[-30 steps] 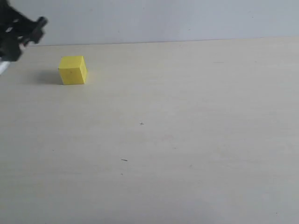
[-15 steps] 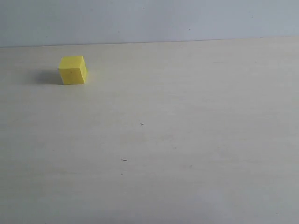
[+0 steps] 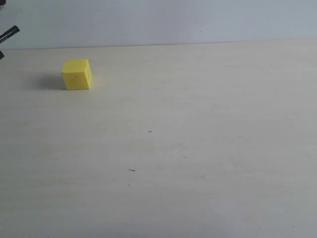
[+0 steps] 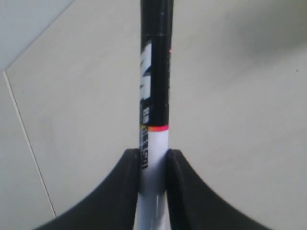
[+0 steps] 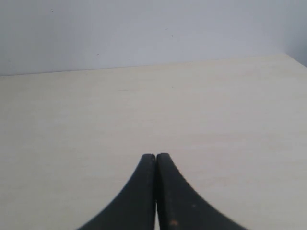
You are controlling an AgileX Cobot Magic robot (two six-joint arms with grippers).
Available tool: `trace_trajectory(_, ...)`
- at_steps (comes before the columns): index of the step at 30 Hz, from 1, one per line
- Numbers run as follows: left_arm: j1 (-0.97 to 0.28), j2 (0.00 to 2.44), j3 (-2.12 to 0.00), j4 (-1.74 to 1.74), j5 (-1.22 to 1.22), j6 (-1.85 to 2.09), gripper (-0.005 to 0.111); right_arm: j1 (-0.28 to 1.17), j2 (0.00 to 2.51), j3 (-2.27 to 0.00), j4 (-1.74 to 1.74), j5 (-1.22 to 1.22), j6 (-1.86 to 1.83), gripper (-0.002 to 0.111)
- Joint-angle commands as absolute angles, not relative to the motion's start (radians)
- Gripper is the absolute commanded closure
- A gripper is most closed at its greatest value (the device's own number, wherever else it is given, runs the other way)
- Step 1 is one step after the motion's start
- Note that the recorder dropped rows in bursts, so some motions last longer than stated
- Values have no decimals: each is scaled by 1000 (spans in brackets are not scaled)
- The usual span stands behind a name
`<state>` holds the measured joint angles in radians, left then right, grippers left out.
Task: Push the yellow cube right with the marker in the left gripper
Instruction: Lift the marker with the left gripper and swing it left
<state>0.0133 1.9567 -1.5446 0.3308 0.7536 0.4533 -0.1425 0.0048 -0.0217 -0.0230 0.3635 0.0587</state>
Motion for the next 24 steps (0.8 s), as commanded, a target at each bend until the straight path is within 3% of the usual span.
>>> trace_trajectory(1, 32, 2090, -1693, 192, 771, 717, 107, -145, 0, -18, -26, 358, 54, 108)
trace_trajectory(7, 83, 2206, -1815, -212, 911, 1350, 107, -145, 0, -18, -26, 358, 54, 108)
trace_trajectory(15, 147, 2308, -1935, -130, 1070, 1414, 107, -145, 0, -18, -26, 358, 54, 108)
trace_trajectory(24, 149, 2315, -1942, -63, 966, 1422, 107, -145, 0, -18, -26, 358, 54, 108)
